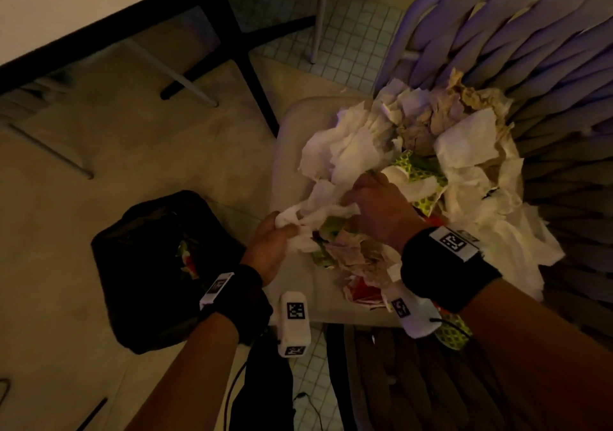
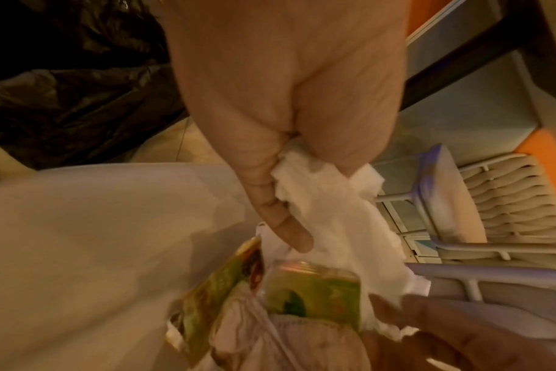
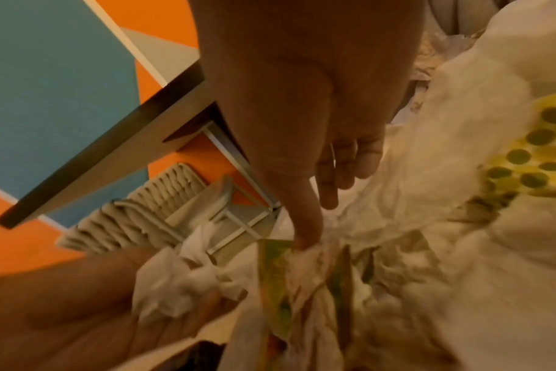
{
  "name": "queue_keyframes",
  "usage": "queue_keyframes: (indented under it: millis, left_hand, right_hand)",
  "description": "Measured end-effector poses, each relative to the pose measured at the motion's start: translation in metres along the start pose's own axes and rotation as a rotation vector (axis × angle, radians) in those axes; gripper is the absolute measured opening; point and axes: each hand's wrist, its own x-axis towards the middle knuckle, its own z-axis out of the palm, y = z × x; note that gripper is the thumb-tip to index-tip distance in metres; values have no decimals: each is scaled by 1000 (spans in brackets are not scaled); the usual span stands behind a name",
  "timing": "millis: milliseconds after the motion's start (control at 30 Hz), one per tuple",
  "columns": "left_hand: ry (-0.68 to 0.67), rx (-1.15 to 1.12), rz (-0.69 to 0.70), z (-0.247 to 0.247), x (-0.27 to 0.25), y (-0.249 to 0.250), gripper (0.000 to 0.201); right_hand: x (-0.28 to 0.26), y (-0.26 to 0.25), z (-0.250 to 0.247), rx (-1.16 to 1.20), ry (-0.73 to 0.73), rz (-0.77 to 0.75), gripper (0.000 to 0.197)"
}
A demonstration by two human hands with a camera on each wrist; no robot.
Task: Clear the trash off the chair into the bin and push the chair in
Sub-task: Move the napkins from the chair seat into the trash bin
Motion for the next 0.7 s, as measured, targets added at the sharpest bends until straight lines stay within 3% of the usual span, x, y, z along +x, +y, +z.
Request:
queue_keyframes:
  millis: [67, 167, 233, 333, 433, 533, 633, 700]
  left_hand:
    - [26, -25, -1, 0, 0, 1, 32]
    - [53, -56, 16, 1, -1, 4, 34]
    - [93, -68, 27, 2, 4, 2, 30]
    - [67, -102, 0, -1, 15, -8, 37]
    - [41, -62, -3, -1, 15, -11, 60]
    - [57, -11, 22, 1, 10, -9, 55]
    - [151, -162, -8, -4, 11, -10, 47]
    - [178, -274, -26, -8, 11, -7, 39]
  right_hand:
    - [-5, 1, 7, -32, 82, 8, 28]
    - [-16, -2, 12, 127, 311, 3, 23]
    - [-24, -12, 17, 215, 386, -61, 19]
    - [-36, -29, 32, 209, 262, -126, 44]
    - [-37, -35, 50, -62, 51, -136, 67]
    - [-34, -30, 59, -263, 29, -49, 48]
    - [-28, -21, 59, -263, 28, 0, 26]
    - [-27, -16, 49, -165, -1, 8, 32]
